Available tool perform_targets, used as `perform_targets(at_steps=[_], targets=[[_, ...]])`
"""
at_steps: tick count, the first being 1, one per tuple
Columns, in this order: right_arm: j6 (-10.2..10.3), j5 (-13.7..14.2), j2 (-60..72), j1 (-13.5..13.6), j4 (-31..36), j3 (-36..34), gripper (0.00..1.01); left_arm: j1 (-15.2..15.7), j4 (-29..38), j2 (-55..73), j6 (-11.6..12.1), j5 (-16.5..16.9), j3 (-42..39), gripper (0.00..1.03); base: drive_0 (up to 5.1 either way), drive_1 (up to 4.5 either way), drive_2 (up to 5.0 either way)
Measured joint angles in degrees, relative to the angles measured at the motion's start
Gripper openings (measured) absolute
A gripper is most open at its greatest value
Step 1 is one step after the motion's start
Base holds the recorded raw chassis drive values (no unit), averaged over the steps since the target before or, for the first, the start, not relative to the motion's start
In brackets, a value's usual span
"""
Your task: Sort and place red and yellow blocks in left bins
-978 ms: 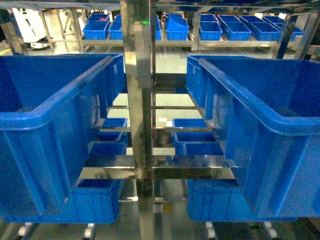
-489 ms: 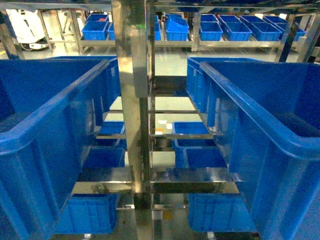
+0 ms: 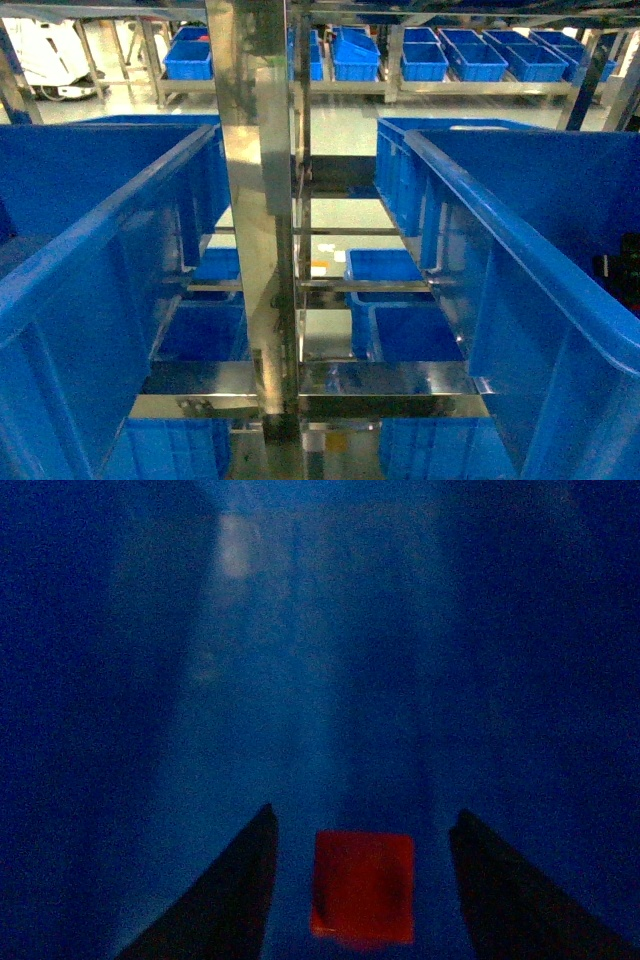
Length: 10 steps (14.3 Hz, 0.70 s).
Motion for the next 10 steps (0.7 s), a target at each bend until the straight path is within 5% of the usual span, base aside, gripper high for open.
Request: perform_targets(at_steps=[3,4,5,10], targets=[[0.1,-1.8,-17.3,2.4,5.4,-10.0,0.77,0.0,0.0,0.0,0.0,0.0,0.0,0.27,0.0,0.0,0.0],[0.1,-3.7,-31.6,3.2,-0.5,-16.4,0.99,0.0,0.0,0.0,0.0,0.0,0.0,0.27,0.0,0.0,0.0],[0.3,-3.6,-43.5,3.5,-9.5,-22.7,0.98,0.0,0.0,0.0,0.0,-0.1,0.0,0.27,0.0,0.0,0.0],[0.5,-3.5,-61.6,8.7,-18.6,-23.4,0.98,0.0,0.0,0.0,0.0,-0.1,0.0,0.27,0.0,0.0,0.0]])
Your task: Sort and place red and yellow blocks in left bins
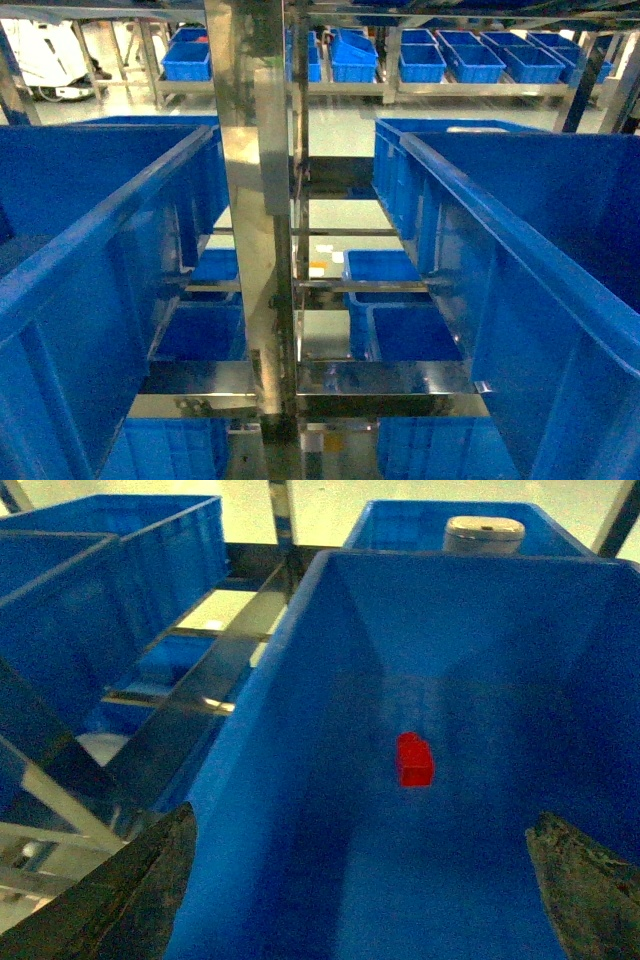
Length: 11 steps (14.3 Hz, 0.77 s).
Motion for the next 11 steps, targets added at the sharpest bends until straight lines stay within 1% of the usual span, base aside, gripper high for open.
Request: perform_targets(at_steps=[2,3,11], targets=[[1.1,0.0,-3.2,3.5,-1.9,0.0,0.98,0.0,0.0,0.1,0.0,0.1,0.0,0.27,0.0,0.0,0.0],[1.3,-0.2,-3.4,3.9,-1.9,0.0,0.98,0.0,0.0,0.1,0.0,0.1,0.0,0.27,0.0,0.0,0.0],[1.8,0.2,-3.1,3.7,-2.1,-0.2,0.98,0.0,0.0,0.1,0.0,0.1,0.0,0.27,0.0,0.0,0.0]])
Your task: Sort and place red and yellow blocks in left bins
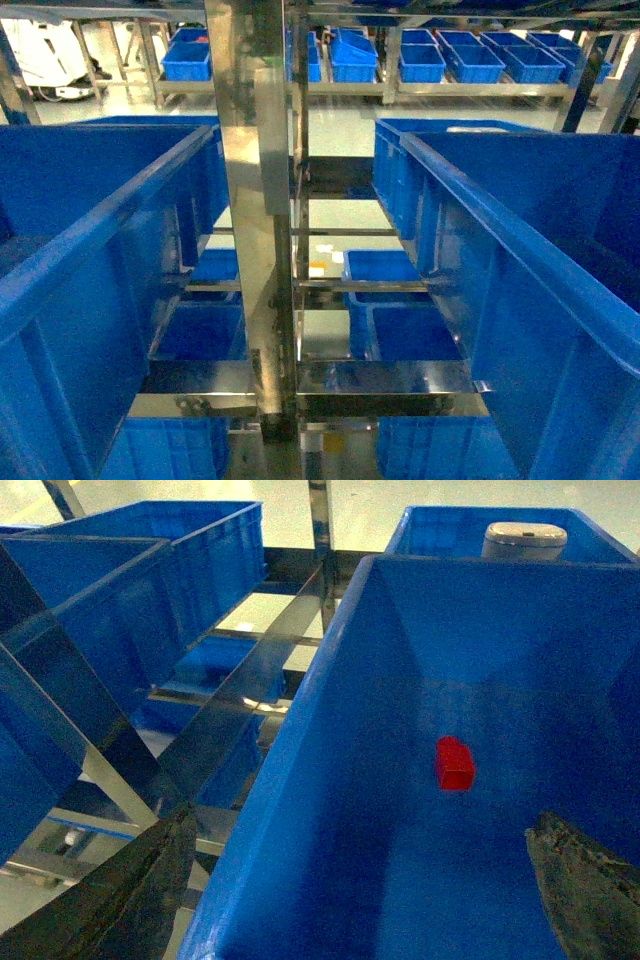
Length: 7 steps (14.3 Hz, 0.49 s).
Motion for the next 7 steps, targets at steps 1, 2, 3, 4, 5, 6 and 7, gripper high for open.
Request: perform_targets(at_steps=[1,2,3,4,5,6,7], targets=[[0.0,0.0,0.0,0.0,0.0,0.0,0.98,0.0,0.0,0.0,0.0,0.0,0.0,0.27,0.0,0.0,0.0],[0.0,0.0,0.0,0.0,0.0,0.0,0.98,0.0,0.0,0.0,0.0,0.0,0.0,0.27,0.0,0.0,0.0],[0.0,0.0,0.0,0.0,0.0,0.0,0.98,0.0,0.0,0.0,0.0,0.0,0.0,0.27,0.0,0.0,0.0],[0.0,0.0,0.0,0.0,0.0,0.0,0.98,0.0,0.0,0.0,0.0,0.0,0.0,0.27,0.0,0.0,0.0],[0.0,0.0,0.0,0.0,0.0,0.0,0.98,0.0,0.0,0.0,0.0,0.0,0.0,0.27,0.0,0.0,0.0],[0.0,0.0,0.0,0.0,0.0,0.0,0.98,0.1,-0.5,0.0,0.0,-0.7,0.0,0.27,0.0,0.0,0.0],[0.0,0.0,0.0,0.0,0.0,0.0,0.98,1.1,-4.0,0.0,0.3,-0.9,0.3,0.27,0.0,0.0,0.0]])
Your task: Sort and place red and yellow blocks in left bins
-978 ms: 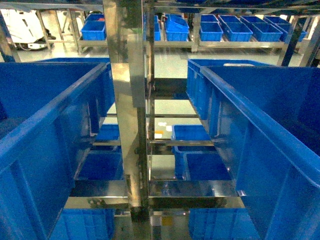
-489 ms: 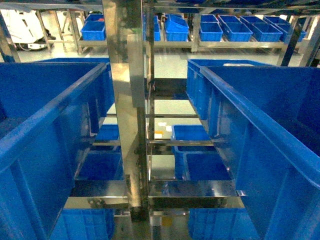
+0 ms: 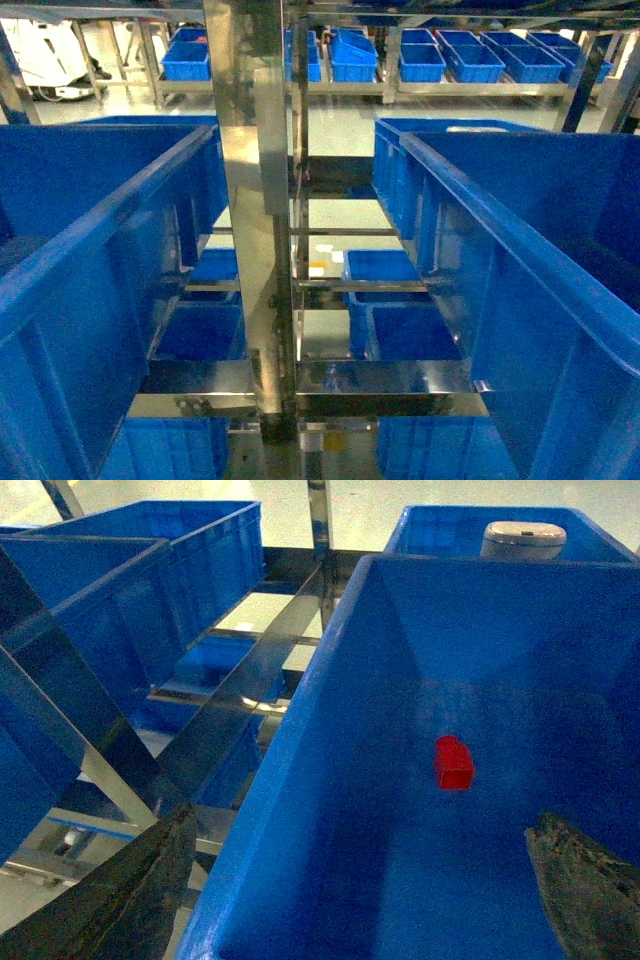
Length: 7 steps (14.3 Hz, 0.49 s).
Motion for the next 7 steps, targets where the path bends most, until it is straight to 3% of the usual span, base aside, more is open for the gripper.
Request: perform_targets(at_steps=[3,4,7], targets=[[0.0,0.0,0.0,0.0,0.0,0.0,0.98,2.5,-6.0,-0.9,1.7,0.2,-0.1,0.27,0.0,0.0,0.0],[0.0,0.0,0.0,0.0,0.0,0.0,0.98,2.5,-5.2,-1.9,3.3,0.2,-0.9,0.27,0.0,0.0,0.0],[0.0,0.0,0.0,0.0,0.0,0.0,0.98,-0.6,-0.6,1.8,6.3,0.5,-1.9,0.27,0.0,0.0,0.0]])
